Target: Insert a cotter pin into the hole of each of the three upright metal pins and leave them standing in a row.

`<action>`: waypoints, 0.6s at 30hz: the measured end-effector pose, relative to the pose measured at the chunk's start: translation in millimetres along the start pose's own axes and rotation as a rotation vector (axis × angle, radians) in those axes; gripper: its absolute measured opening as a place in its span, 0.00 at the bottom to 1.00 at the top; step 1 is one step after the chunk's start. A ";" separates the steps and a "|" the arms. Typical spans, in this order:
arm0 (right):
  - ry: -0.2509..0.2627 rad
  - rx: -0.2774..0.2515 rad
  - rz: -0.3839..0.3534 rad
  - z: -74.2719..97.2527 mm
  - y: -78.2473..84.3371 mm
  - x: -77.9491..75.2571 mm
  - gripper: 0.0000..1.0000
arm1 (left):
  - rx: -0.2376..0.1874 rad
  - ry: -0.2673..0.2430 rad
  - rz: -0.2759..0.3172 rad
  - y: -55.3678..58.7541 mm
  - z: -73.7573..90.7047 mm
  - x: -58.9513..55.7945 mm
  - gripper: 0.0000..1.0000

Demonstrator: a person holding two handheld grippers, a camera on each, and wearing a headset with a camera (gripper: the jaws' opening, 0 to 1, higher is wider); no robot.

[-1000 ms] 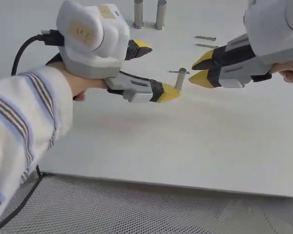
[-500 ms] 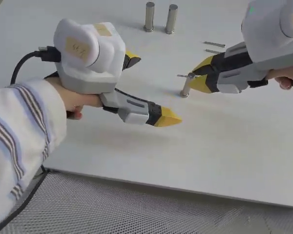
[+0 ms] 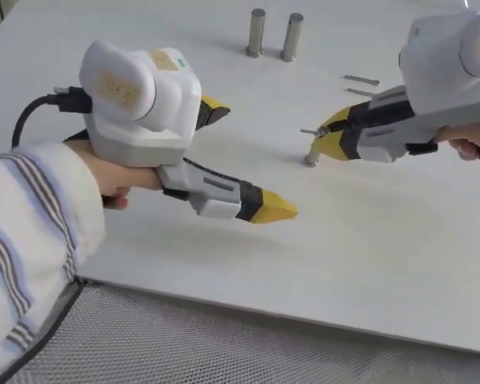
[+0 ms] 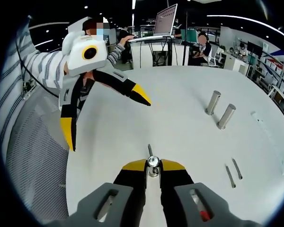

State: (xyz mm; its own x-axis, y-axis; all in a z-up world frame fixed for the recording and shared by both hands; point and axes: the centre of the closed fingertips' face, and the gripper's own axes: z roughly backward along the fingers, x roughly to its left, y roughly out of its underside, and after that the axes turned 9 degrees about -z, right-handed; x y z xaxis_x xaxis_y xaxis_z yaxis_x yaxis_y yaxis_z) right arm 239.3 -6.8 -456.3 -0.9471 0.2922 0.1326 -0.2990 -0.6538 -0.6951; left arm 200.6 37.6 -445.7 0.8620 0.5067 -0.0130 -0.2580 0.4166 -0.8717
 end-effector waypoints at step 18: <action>-0.027 -0.006 0.060 -17.1 -40.3 10.3 0.04 | -0.012 -0.120 0.011 -1.7 30.9 31.9 0.99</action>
State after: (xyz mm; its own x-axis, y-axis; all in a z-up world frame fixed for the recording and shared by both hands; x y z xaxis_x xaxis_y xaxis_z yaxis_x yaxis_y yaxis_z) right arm 243.6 34.4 -439.1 -0.9662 0.2333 0.1094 -0.2407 -0.6657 -0.7063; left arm 215.1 76.4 -429.5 0.8004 0.5984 0.0359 -0.2613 0.4022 -0.8775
